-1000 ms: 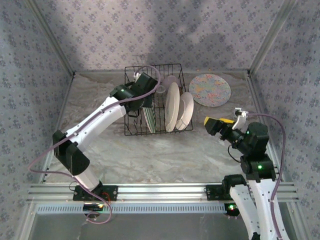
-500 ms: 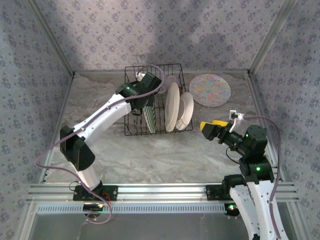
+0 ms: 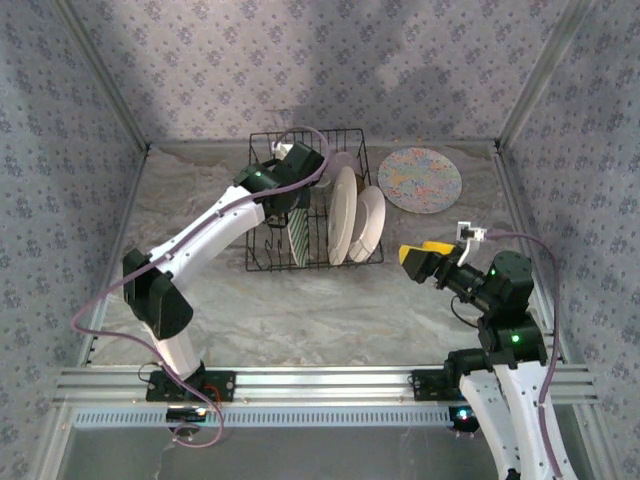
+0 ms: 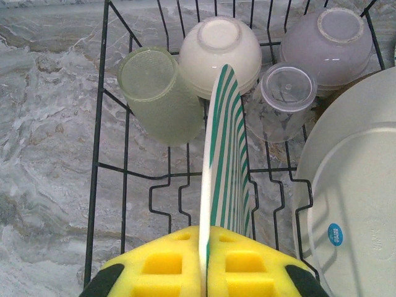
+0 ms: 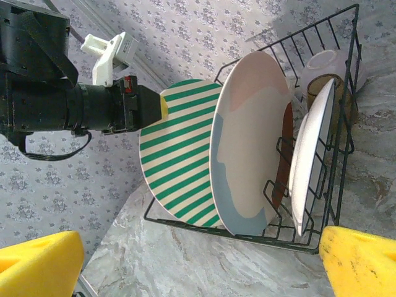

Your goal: Unload the mixed dishes from the dish rack

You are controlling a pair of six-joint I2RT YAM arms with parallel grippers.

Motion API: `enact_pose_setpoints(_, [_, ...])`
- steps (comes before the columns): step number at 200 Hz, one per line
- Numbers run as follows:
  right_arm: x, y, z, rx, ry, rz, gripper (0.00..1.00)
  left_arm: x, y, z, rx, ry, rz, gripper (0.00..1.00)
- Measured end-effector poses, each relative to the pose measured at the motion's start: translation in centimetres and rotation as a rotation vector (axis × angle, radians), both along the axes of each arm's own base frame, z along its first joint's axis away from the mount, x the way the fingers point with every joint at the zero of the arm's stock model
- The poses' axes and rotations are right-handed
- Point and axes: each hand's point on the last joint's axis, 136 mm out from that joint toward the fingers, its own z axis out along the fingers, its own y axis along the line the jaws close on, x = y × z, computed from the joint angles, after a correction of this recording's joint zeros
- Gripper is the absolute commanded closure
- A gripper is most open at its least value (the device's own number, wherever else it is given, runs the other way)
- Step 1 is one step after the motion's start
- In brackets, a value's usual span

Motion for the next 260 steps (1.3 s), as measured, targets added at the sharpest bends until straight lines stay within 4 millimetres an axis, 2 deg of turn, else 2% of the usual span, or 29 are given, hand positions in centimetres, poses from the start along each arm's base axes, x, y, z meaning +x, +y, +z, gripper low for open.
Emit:
enact_pose_setpoints(68, [0.1, 0.0, -0.2, 0.0, -0.002, 0.0, 0.0, -0.2, -0.2, 0.5, -0.012, 0.004, -0.005, 1.0])
enact_pose_setpoints(118, [0.2, 0.2, -0.8, 0.012, 0.01, 0.006, 0.0, -0.6, 0.1, 1.8, -0.023, -0.004, -0.008, 1.0])
enact_pose_setpoints(164, [0.2, 0.3, -0.6, 0.021, 0.006, 0.01, 0.0, -1.9, 1.1, 5.0, -0.057, -0.047, -0.017, 1.0])
enact_pose_setpoints(224, [0.2, 0.4, -0.4, 0.031, 0.003, 0.015, 0.0, -4.2, 3.3, 9.2, -0.094, -0.113, -0.035, 1.0])
enact_pose_setpoints(260, [0.2, 0.6, -0.4, 0.038, 0.014, 0.022, 0.0, -6.1, 5.4, 11.9, -0.23, -0.133, -0.063, 1.0])
